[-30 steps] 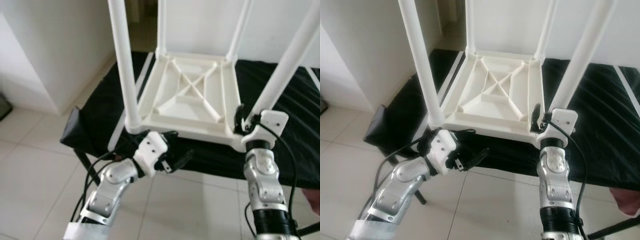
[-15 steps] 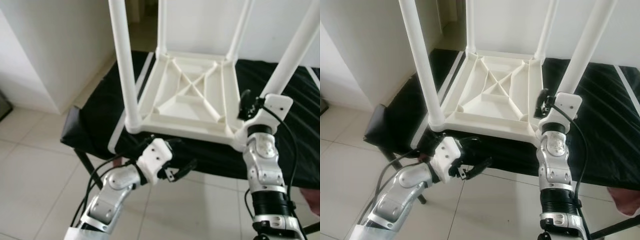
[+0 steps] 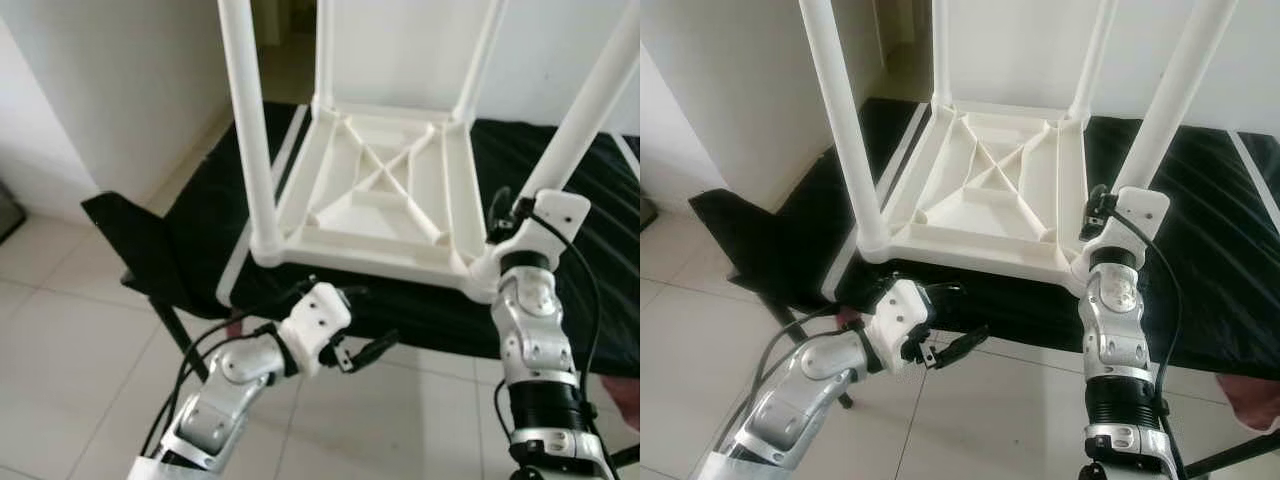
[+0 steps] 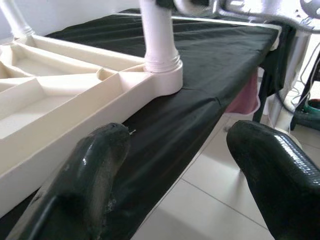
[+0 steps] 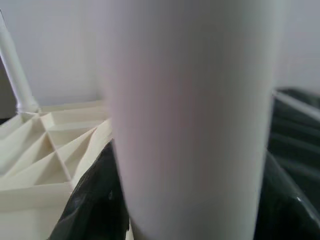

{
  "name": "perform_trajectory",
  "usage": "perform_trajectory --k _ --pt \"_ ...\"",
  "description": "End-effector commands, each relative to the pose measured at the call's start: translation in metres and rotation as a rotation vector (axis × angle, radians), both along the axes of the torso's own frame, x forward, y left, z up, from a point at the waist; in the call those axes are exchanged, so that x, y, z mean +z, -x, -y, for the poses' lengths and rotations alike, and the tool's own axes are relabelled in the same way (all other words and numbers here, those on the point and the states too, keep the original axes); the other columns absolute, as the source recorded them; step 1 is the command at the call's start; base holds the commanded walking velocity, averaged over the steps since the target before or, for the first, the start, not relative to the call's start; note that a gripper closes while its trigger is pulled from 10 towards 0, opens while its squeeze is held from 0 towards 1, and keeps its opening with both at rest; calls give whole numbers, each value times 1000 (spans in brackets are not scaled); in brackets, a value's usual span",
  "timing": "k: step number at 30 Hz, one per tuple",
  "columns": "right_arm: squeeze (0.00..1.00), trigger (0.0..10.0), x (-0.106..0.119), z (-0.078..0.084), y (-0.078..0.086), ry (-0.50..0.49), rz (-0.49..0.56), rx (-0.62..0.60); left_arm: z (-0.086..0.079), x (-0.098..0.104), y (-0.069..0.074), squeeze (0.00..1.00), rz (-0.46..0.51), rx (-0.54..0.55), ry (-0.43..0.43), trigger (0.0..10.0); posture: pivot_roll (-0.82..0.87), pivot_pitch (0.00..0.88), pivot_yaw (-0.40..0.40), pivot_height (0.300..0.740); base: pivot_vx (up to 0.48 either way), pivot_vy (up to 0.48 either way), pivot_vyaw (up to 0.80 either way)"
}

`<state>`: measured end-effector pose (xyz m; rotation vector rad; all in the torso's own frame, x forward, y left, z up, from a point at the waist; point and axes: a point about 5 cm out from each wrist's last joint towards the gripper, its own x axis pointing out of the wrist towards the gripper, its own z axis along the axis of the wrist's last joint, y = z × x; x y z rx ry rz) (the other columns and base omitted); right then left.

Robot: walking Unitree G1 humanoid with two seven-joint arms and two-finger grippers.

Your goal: Building children table

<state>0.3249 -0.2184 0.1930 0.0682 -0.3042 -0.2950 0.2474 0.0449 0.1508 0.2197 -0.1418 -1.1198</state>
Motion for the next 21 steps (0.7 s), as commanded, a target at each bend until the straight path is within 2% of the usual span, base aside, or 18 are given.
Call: perform_trajectory --k 1,6,10,11,16,18,19,20,21 --pt "0 10000 2 -3 -2 -79 7 59 4 0 6 0 -14 -73 -27 10000 20 27 9 740 0 0 0" --pt "0 10000 3 -3 -2 -90 10 78 5 0 7 0 -17 -76 -27 10000 22 25 7 740 0 0 0" --pt "0 10000 7 -2 -4 -190 28 127 5 -1 8 0 -24 -78 -29 10000 24 20 3 740 0 0 0" --pt "0 10000 7 -2 -4 -190 28 127 5 -1 8 0 -24 -78 -29 10000 24 20 3 740 0 0 0" --pt "0 10000 8 -2 -5 -386 51 180 6 0 9 0 -35 -78 -29 10000 26 15 2 740 0 0 0" --pt "0 10000 7 -1 -5 -409 54 183 6 0 9 0 -37 -79 -28 10000 26 15 2 740 0 0 0" --pt "0 10000 6 0 -6 -480 59 200 6 1 9 0 -38 -79 -28 10000 27 17 0 740 0 0 0" --pt "0 10000 6 0 -6 -480 59 200 6 1 9 0 -38 -79 -28 10000 27 17 0 740 0 0 0" --pt "0 10000 5 1 -6 -555 72 220 6 1 10 0 -39 -79 -28 10000 27 17 0 740 0 0 0"
